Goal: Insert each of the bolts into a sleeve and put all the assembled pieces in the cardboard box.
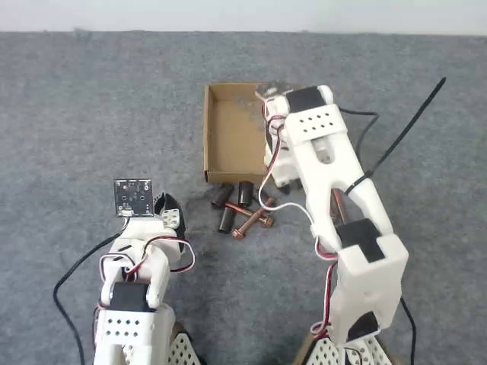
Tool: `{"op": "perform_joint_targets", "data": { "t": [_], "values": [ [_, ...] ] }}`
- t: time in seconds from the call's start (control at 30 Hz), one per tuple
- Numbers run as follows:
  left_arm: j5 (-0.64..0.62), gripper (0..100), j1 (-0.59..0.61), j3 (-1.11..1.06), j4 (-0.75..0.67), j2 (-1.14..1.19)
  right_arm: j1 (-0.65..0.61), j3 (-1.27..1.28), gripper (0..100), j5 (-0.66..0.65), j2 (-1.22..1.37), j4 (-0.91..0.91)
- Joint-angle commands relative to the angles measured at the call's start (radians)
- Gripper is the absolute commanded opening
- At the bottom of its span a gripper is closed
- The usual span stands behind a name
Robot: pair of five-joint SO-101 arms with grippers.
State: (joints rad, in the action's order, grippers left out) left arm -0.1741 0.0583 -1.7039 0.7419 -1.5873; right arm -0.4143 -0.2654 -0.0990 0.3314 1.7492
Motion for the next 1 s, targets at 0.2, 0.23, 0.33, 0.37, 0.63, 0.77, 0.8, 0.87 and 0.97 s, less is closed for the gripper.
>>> {"op": "perform_joint_targets", "data": {
  "t": [0.2, 0.23, 0.33, 0.37, 0.63, 0.77, 0.8, 0.87, 0.97],
  "values": [
    [0.008, 1, 0.0, 0.012, 0.003, 0.017, -0.162, 0.212, 0.9, 0.181, -0.269, -0.14],
    [0.008, 1, 0.0, 0.012, 0.003, 0.017, -0.179, 0.216, 0.9, 0.222, -0.283, -0.156],
    [0.008, 1, 0.0, 0.012, 0.003, 0.017, -0.208, 0.216, 0.9, 0.308, -0.298, -0.186],
    [0.008, 1, 0.0, 0.012, 0.003, 0.017, -0.209, 0.218, 0.9, 0.313, -0.294, -0.209],
    [0.008, 1, 0.0, 0.012, 0.002, 0.017, -0.237, 0.393, 1.0, 0.322, -0.213, -0.561],
    [0.046, 1, -0.002, 0.012, 0.0, 0.017, -0.286, 0.428, 1.0, 0.322, -0.223, -0.613],
    [0.052, 1, -0.002, 0.012, -0.002, 0.017, -0.3, 0.427, 1.1, 0.33, -0.223, -0.615],
    [0.055, 1, -0.002, 0.012, -0.002, 0.017, -0.332, 0.431, 1.7, 0.374, -0.216, -0.657],
    [0.055, 1, -0.003, 0.012, -0.002, 0.017, -0.358, 0.443, 7.3, 0.442, -0.191, -0.716]
  ]
}}
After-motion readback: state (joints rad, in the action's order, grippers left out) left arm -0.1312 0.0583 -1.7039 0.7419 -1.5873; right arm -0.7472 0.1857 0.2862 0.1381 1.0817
